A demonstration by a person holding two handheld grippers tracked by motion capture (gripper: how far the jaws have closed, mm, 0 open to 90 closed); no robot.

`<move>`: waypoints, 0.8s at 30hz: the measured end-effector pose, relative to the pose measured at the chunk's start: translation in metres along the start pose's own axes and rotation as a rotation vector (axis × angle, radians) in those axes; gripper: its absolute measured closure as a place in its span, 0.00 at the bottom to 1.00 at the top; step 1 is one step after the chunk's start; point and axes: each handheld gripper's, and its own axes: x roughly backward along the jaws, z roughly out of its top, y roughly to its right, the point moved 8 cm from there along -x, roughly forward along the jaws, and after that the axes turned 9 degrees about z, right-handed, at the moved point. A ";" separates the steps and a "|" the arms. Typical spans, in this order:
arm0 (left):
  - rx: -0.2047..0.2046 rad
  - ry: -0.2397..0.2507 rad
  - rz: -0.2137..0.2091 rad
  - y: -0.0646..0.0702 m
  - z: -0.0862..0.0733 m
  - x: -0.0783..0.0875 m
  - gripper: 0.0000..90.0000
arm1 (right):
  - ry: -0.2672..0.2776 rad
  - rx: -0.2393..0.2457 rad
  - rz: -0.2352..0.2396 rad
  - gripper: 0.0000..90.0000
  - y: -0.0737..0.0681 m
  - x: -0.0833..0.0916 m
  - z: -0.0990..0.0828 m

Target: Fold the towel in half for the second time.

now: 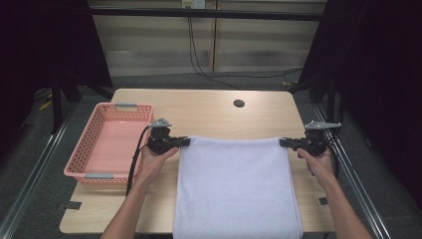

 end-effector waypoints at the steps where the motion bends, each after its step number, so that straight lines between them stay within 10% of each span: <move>1: 0.000 0.004 0.003 0.000 0.003 0.001 0.92 | 0.003 0.003 0.004 0.93 0.000 0.000 0.003; 24: -0.040 0.114 0.105 -0.029 0.080 0.011 0.92 | 0.068 0.011 -0.036 0.94 0.018 -0.006 0.082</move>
